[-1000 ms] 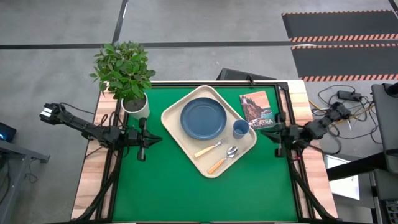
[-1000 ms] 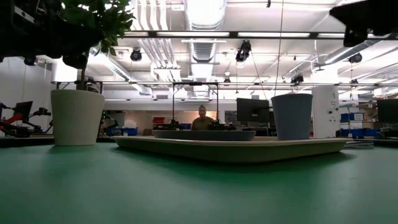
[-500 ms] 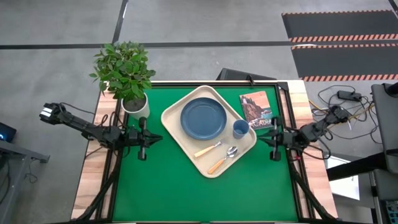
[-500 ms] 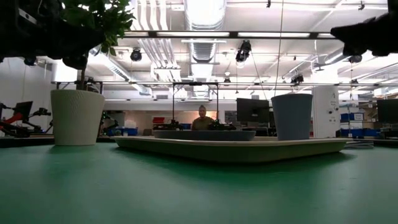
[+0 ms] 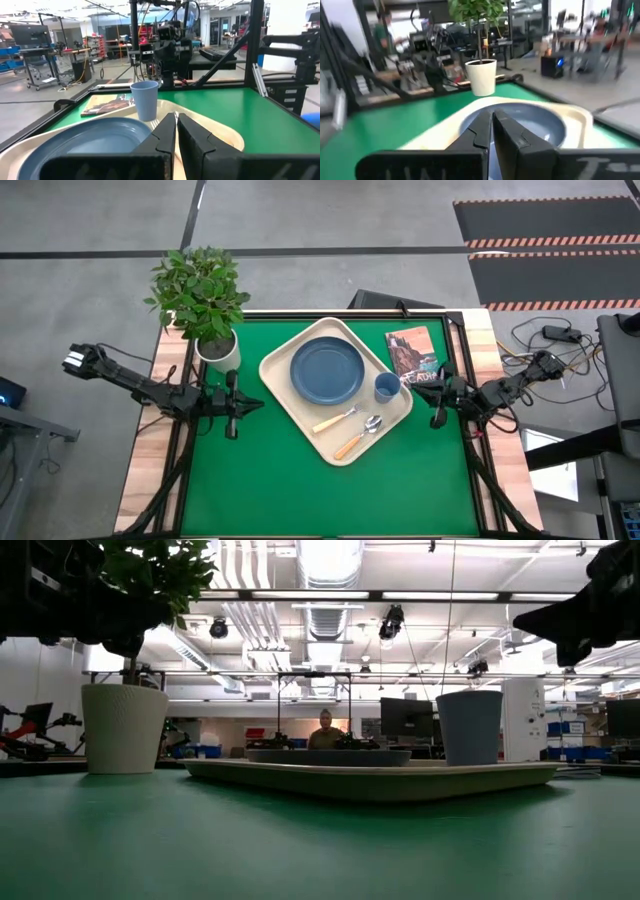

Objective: Pick and place plate/cup/fork/spoon on tray
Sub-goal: Return to Home Position

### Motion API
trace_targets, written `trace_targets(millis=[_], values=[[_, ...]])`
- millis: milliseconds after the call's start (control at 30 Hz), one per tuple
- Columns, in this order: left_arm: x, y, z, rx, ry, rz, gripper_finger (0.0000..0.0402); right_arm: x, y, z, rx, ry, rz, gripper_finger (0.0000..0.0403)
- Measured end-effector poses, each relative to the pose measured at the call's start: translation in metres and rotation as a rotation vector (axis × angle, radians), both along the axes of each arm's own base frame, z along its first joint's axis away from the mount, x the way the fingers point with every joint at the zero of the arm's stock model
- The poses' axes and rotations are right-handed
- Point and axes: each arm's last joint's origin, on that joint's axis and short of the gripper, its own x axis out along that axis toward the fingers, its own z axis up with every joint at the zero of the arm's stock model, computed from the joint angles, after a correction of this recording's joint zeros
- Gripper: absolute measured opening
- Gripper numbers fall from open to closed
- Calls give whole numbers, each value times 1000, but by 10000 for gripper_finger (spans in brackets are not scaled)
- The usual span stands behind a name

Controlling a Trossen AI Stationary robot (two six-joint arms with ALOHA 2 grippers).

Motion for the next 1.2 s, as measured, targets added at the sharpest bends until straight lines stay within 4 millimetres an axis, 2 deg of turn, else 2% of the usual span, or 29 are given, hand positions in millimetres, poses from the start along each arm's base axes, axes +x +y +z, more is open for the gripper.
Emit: trace_targets(millis=[100,200,1200], values=[[1,0,-2,6,19,0,1,0,0,0,136,-36,5,9],[3,-1,-5,14,41,0,1,0,0,0,188,-50,7,9],[13,-5,-33,89,261,-1,2,0,0,0,143,-37,5,9]])
